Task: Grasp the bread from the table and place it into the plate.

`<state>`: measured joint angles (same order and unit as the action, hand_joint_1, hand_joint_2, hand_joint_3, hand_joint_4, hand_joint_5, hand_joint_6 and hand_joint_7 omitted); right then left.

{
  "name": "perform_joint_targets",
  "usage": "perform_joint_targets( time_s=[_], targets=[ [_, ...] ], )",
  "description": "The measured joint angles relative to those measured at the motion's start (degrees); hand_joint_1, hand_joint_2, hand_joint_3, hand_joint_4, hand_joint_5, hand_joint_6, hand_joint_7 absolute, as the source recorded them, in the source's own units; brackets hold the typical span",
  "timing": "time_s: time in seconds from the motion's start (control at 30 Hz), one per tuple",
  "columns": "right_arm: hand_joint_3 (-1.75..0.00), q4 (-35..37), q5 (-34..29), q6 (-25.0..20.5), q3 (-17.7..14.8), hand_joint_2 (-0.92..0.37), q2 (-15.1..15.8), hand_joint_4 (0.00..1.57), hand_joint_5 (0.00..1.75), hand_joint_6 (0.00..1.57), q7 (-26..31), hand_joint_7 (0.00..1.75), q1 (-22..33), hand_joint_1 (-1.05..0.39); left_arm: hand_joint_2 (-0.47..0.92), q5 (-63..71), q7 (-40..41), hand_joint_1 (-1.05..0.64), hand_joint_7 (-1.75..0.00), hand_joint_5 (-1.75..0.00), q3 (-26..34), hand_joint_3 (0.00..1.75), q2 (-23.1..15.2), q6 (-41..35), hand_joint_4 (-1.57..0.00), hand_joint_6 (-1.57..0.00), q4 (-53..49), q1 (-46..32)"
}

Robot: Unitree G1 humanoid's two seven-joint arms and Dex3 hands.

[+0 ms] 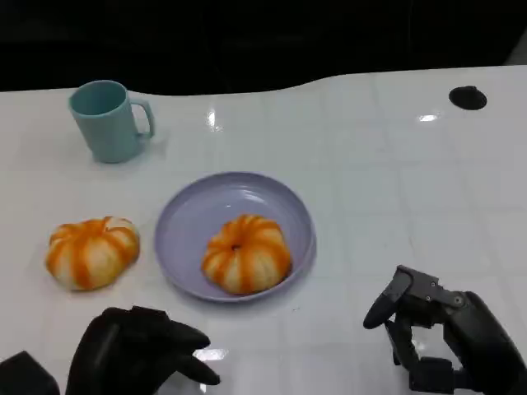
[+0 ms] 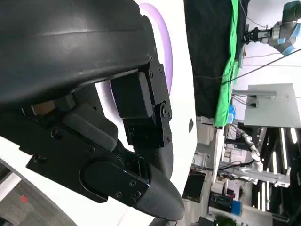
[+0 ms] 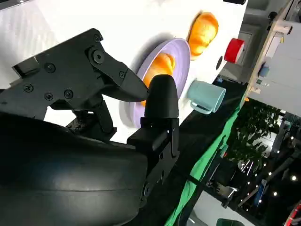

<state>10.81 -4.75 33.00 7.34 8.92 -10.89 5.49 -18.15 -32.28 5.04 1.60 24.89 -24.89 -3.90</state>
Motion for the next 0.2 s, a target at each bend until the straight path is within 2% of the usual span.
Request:
perform_joint_targets(
  time_s=[0.2],
  targets=[
    [-1.11, 0.0, 0.0, 0.0, 0.0, -0.56, 0.0, 0.82, 1.75, 0.61, -0.3, 1.57, 0.0, -0.24, 0.77, 0.0, 0.0, -1.05, -0.16, -0.37, 0.0, 0.00, 0.0, 0.0, -1.57, -1.57, 0.0, 0.0]
  ],
)
